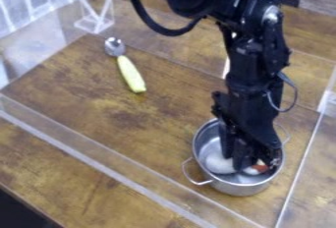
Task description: Remove the mushroom from the silver pot and put it on the table
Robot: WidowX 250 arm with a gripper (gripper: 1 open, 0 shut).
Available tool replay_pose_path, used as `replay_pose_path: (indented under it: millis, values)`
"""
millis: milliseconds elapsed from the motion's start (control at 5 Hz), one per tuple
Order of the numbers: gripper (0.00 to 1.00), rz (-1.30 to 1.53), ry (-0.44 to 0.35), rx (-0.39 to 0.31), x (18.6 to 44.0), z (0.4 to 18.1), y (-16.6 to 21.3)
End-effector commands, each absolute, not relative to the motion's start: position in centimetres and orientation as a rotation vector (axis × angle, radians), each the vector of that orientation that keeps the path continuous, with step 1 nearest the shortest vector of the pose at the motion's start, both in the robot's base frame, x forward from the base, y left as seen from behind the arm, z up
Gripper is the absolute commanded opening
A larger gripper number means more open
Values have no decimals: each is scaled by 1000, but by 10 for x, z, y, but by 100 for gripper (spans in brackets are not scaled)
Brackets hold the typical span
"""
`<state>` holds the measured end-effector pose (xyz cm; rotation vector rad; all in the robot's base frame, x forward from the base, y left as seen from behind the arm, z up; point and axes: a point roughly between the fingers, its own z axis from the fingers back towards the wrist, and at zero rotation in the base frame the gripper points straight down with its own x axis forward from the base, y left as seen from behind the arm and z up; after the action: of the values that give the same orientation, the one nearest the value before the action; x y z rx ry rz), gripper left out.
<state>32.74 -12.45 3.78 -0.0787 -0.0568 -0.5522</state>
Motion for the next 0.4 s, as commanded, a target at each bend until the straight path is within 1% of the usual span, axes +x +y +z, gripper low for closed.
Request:
replay_pose_path:
  millis: [0, 200]
  values:
    - [0, -646, -86, -67, 336, 55, -131]
    - [0, -713, -91, -57, 344, 59, -133]
